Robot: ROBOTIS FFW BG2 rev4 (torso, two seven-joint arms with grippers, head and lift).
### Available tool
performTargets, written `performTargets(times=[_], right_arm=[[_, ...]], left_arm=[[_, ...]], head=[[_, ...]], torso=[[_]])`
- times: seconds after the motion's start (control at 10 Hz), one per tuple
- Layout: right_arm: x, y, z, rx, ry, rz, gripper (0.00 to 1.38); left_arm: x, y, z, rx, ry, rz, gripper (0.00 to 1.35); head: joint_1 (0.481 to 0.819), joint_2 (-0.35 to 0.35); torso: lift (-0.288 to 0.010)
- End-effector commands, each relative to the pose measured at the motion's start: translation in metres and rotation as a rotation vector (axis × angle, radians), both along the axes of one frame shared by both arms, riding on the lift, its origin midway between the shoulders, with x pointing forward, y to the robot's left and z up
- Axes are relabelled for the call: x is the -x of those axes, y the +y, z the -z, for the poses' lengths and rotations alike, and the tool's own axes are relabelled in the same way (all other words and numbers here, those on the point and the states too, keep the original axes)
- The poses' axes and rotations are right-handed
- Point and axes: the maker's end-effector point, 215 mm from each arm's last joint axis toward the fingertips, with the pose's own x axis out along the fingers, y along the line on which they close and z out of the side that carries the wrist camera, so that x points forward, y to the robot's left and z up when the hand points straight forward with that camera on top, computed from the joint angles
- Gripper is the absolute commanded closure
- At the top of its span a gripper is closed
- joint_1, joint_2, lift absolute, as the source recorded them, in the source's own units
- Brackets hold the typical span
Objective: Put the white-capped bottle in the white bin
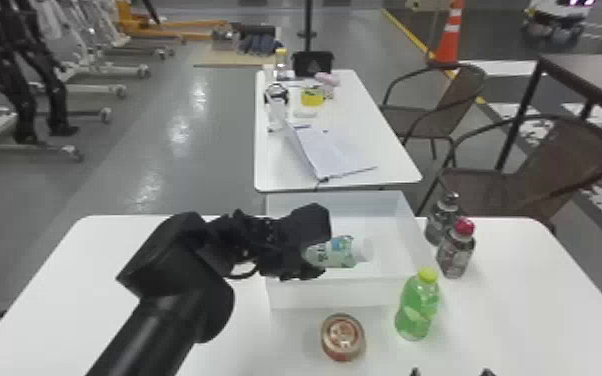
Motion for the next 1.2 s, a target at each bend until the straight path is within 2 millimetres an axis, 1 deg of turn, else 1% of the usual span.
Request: performTargets(times=[0.0, 0.1, 0.2, 0.3, 0.4, 0.5, 0.6, 0.7, 0.8, 0.9, 1.0, 1.1], right_arm=[[0.001, 0.003, 0.002, -0.001, 0.007, -0.009, 0.10], [0.002, 0.003, 0.003, -0.001, 0.011, -0.011, 0.10], [0.001, 0.004, 0.003, -0.001, 0.012, -0.014, 0.10], [0.002, 0.004, 0.004, -0.001, 0.014, -0.014, 0.10], [0.002, 0.004, 0.004, -0.001, 0.014, -0.014, 0.10], [0.002, 0.004, 0.004, -0.003, 0.015, -0.013, 0.10], [0.003, 0.003, 0.005, -0.003, 0.017, -0.012, 0.10], [0.004, 0.002, 0.005, -0.004, 0.017, -0.011, 0.10], [0.007, 0.001, 0.007, -0.004, 0.023, -0.008, 0.10], [0.010, -0.001, 0.007, -0.005, 0.026, 0.001, 0.10], [0.014, -0.007, 0.008, 0.001, 0.028, 0.014, 0.10], [0.015, -0.007, 0.008, 0.002, 0.030, 0.015, 0.10]], left_arm=[[-0.007, -0.001, -0.015, 0.010, -0.042, 0.006, 0.61], [-0.013, 0.001, -0.024, 0.016, -0.060, -0.005, 0.36], [-0.021, 0.006, -0.035, 0.024, -0.078, -0.018, 0.20], [-0.025, 0.010, -0.041, 0.035, -0.090, -0.028, 0.14], [-0.025, 0.012, -0.050, 0.064, -0.101, -0.035, 0.12], [-0.023, 0.024, -0.058, 0.117, -0.104, -0.069, 0.12], [-0.016, 0.036, -0.060, 0.184, -0.095, -0.104, 0.12], [-0.008, 0.057, -0.061, 0.258, -0.089, -0.163, 0.12], [0.002, 0.084, -0.055, 0.334, -0.078, -0.234, 0.12], [0.013, 0.104, -0.050, 0.405, -0.076, -0.293, 0.12], [0.025, 0.146, -0.034, 0.462, -0.065, -0.382, 0.11], [0.042, 0.187, -0.021, 0.505, -0.075, -0.464, 0.11]], head=[[0.549, 0.000], [0.549, 0.000], [0.549, 0.000], [0.549, 0.000], [0.549, 0.000], [0.549, 0.000], [0.549, 0.000], [0.549, 0.000], [0.549, 0.000], [0.549, 0.000], [0.549, 0.000], [0.549, 0.000]], torso=[[-0.100], [-0.100], [-0.100], [-0.100], [-0.100], [-0.100], [-0.100], [-0.100], [-0.100], [-0.100], [-0.100], [-0.100]])
